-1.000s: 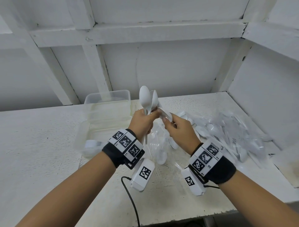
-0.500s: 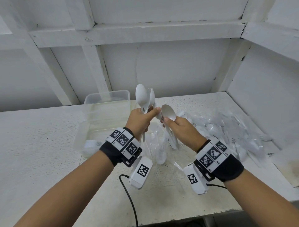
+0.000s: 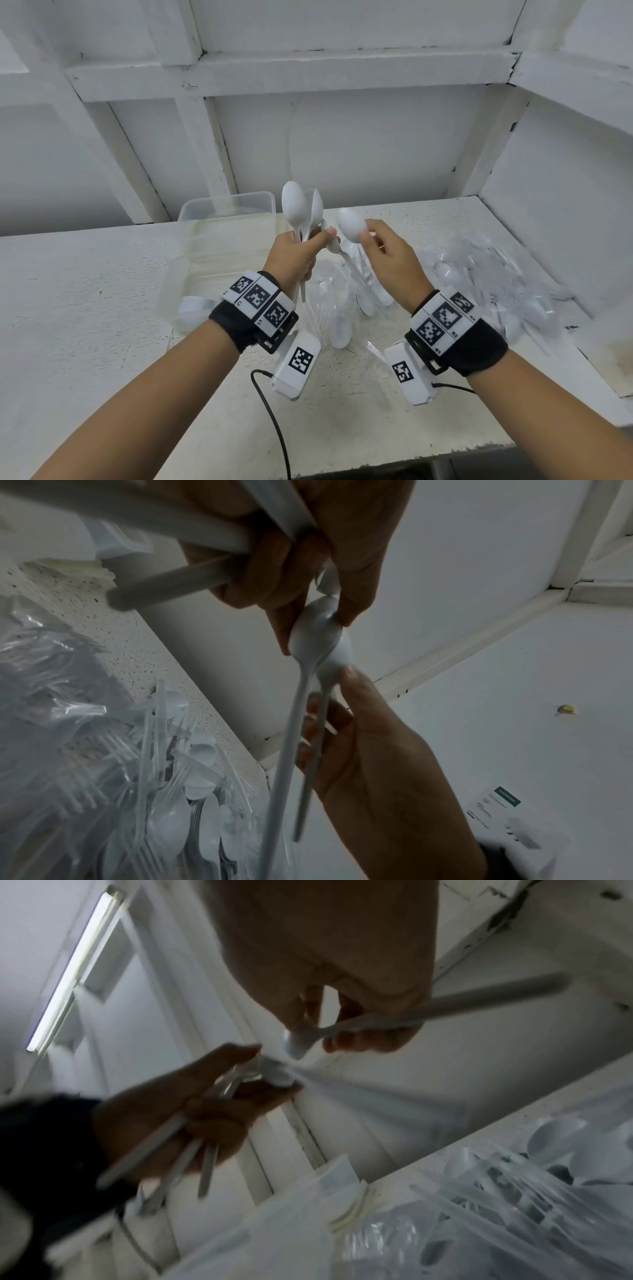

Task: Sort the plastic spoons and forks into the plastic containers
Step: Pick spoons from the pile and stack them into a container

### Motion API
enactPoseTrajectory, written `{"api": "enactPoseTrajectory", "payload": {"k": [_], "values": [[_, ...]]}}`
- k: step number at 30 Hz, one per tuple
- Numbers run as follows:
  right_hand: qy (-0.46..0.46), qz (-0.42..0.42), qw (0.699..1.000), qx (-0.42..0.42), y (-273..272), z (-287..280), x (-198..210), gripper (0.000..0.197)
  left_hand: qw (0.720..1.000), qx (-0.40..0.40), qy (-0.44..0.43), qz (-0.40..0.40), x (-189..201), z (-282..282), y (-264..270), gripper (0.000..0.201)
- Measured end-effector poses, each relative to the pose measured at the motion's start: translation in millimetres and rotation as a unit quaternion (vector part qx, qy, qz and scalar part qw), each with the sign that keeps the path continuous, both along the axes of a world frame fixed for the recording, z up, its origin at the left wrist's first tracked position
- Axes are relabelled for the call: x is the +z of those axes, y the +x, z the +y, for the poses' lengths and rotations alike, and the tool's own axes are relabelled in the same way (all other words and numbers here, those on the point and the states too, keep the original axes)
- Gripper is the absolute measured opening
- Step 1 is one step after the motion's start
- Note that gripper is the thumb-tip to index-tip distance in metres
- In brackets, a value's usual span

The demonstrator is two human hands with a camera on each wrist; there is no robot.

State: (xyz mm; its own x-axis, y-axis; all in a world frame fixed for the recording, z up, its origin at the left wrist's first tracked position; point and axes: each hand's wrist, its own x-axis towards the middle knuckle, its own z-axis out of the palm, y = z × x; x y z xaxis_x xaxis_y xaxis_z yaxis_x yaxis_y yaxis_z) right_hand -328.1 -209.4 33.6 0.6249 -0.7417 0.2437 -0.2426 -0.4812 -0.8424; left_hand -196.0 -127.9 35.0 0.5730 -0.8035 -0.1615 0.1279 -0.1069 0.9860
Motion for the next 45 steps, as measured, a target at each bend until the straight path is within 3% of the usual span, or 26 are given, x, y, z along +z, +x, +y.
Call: {"api": "enactPoseTrajectory", "payload": {"k": [3,7,13,20,23,27,32,36,41,45], "values": [[-0.028,0.004,0.999,0.035,4.9,8.0,-11.0,0.022,1.000,0.010,0.005,0.005,-1.8,-1.0,-2.2,0.019],[0.079,0.000,0.994,0.078,6.8,14.2,-9.0,0.022,1.000,0.008,0.007,-0.003,-2.5,1.7,-4.1,0.021],[0.111,-0.002,0.991,0.077,4.0,15.2,-10.6,0.024,1.000,0.006,0.001,-0.004,-1.6,3.4,0.2,0.024],[0.067,0.056,0.992,0.092,2.2,13.7,-1.6,0.029,1.000,0.012,0.000,-0.012,-0.5,4.3,-2.5,0.022],[0.157,0.014,0.983,0.091,4.3,13.1,2.8,0.014,1.000,-0.013,-0.004,-0.022,1.1,4.9,-6.4,0.014],[0.272,-0.037,0.961,0.040,10.5,11.3,1.8,0.029,0.998,-0.034,-0.010,-0.052,5.3,5.2,-13.6,0.012],[0.207,-0.044,0.977,-0.010,7.0,4.8,-3.5,0.017,0.991,-0.012,0.030,-0.132,1.5,3.7,-11.2,0.035],[0.236,-0.100,0.966,-0.034,5.5,0.7,8.0,0.010,0.989,0.001,0.041,-0.139,-7.6,4.2,-7.6,0.025],[0.208,-0.096,0.973,-0.038,14.9,4.9,11.0,0.008,0.990,-0.032,0.020,-0.139,-11.8,2.2,-11.3,0.021],[0.212,-0.086,0.972,-0.052,23.9,9.6,2.9,0.032,0.988,-0.044,-0.006,-0.147,-7.3,1.0,-17.1,0.021]]}}
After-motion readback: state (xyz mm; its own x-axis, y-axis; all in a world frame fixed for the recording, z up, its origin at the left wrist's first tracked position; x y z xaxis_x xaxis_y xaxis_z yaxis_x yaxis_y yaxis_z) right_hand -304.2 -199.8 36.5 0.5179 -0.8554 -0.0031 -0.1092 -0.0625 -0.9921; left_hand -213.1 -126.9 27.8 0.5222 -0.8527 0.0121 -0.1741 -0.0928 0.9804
